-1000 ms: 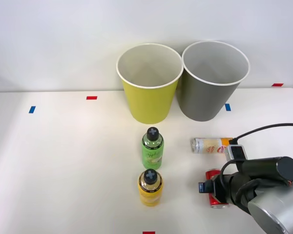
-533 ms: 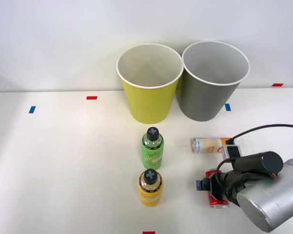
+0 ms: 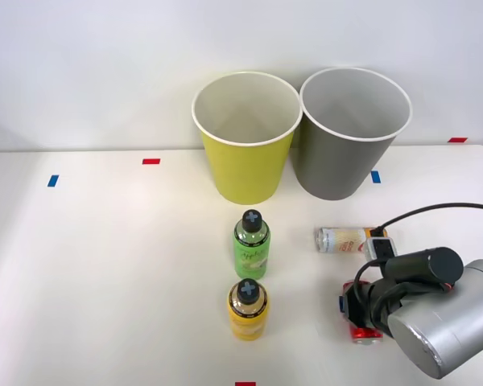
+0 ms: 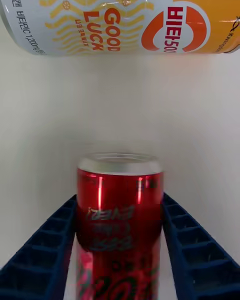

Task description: Put cans in the gray bin, plastic bottles in the light green bin

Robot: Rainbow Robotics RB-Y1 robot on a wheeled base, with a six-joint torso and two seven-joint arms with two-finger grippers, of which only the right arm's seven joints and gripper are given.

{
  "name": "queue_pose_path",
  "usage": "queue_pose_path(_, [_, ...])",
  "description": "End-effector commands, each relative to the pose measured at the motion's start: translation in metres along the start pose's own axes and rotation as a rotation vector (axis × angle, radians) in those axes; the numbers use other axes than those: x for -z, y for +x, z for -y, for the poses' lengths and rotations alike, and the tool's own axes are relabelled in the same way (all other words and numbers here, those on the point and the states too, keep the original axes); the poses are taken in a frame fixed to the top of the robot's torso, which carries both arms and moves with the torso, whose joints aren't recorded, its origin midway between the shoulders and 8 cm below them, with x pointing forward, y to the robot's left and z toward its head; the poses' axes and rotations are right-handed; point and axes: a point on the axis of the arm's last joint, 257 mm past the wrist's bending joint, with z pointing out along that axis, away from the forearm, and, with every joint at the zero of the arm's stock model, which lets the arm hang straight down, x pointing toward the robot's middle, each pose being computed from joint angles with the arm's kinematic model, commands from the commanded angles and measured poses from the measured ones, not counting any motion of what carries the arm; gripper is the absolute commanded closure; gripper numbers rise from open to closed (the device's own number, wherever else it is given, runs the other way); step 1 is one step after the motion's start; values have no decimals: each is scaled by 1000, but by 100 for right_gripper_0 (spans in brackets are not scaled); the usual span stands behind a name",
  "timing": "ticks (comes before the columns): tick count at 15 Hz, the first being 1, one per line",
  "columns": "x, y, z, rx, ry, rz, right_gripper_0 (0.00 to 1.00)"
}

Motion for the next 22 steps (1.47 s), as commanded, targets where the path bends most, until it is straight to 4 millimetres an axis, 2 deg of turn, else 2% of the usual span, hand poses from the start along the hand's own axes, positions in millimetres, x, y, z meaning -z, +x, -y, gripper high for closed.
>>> queue_pose_path(1, [0, 2, 2, 7, 4, -2, 94])
queue_pose_path(5, [0, 5, 0, 18, 3, -3, 98])
queue_pose_path(7, [8, 4, 2, 34, -2, 33, 99])
queue_pose_path(9, [23, 3, 6, 111, -30, 89, 100])
queue_pose_path(11, [46, -5, 9, 187, -49, 184, 100])
queue_pose_path(15, [89, -25, -6, 315, -99, 367, 100])
queue_pose_path(17, [102, -40, -14, 361, -111, 468, 100])
queue_pose_path(19, [119, -65, -24, 368, -135, 604, 100])
queue_pose_path(22, [161, -112, -45, 332, -196, 835, 100])
